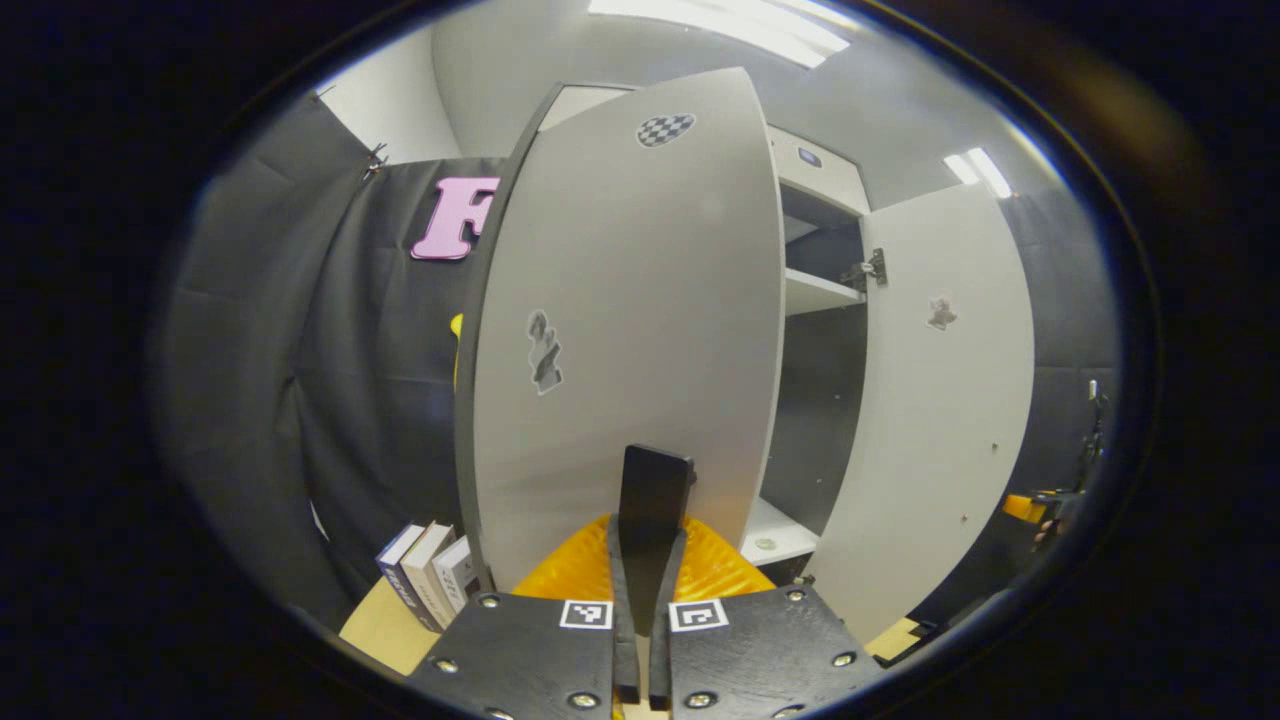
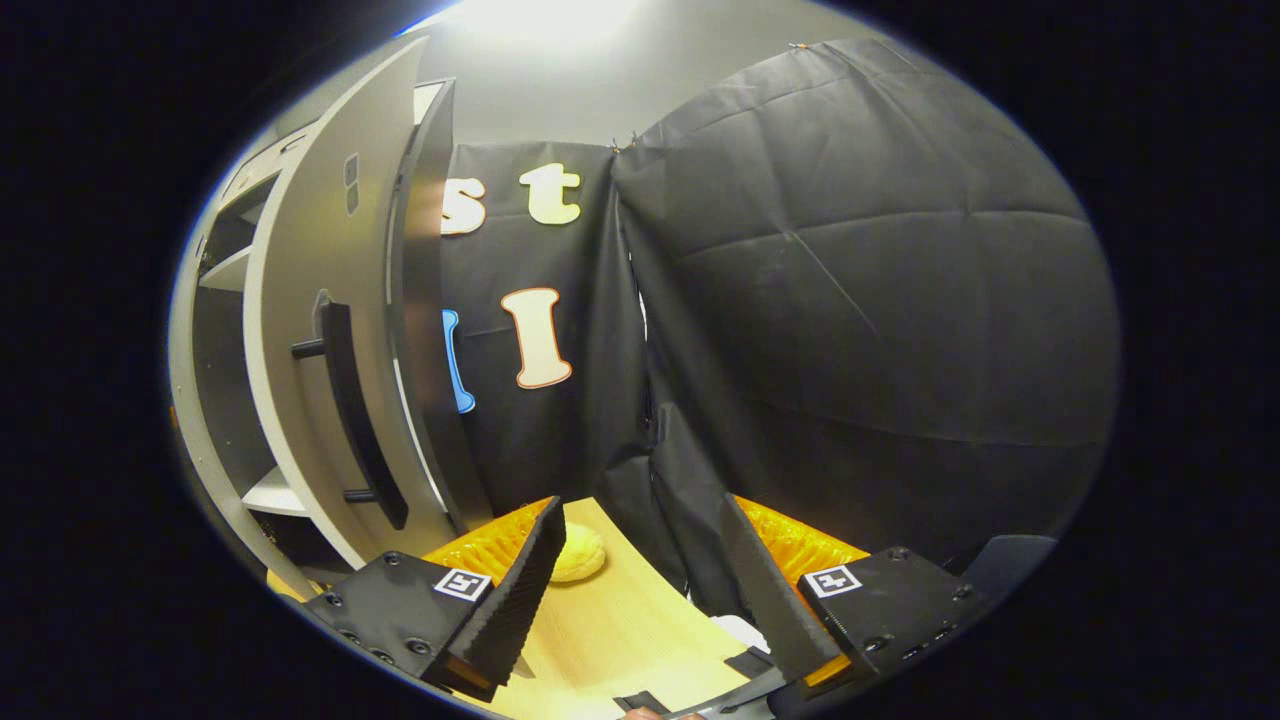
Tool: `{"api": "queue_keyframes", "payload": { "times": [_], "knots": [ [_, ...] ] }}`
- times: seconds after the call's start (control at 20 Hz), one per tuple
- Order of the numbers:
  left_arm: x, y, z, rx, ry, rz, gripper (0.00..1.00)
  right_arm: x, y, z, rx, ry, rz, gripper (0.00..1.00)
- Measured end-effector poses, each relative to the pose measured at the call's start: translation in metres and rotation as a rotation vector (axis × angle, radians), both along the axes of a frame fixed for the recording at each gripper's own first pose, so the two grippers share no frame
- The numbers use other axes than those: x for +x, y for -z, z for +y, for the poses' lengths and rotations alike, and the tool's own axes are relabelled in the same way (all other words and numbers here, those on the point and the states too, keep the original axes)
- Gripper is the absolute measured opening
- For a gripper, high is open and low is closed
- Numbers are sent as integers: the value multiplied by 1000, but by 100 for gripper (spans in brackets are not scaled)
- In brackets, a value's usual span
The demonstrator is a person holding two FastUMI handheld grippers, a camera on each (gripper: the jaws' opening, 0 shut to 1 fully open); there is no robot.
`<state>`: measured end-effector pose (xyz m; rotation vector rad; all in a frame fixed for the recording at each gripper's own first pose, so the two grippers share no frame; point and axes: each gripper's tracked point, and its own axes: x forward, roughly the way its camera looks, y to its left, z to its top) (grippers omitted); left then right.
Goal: Open the right door of the double-door shoe cabinet with the right hand, and open the left door with the left hand.
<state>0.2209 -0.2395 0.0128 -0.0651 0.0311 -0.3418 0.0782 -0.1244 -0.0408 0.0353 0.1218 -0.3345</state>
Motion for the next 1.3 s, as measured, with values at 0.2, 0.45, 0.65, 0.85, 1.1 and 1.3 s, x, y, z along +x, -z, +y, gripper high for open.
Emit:
{"api": "queue_keyframes", "payload": {
  "times": [0.2, 0.45, 0.65, 0.85, 1.1, 1.3],
  "knots": [
    [-4, -3, 16, 2, -30, -4, 6, -5, -3, 16, 11, -13, -19, 100],
    [-7, -9, 37, -39, -64, -26, 5, -14, 3, 33, 27, -27, -16, 100],
    [-7, -10, 59, 13, -70, -62, 4, -27, 11, 52, 63, -40, 6, 100],
    [-5, -10, 79, -12, -71, -64, 4, -55, 11, 63, 28, -29, 25, 98],
    [2, -9, 102, -2, -38, -63, 2, -72, 11, 82, 10, -71, 55, 98],
    [5, -4, 112, 63, -108, -54, 1, -66, 11, 92, 27, -132, 54, 98]
  ]
}}
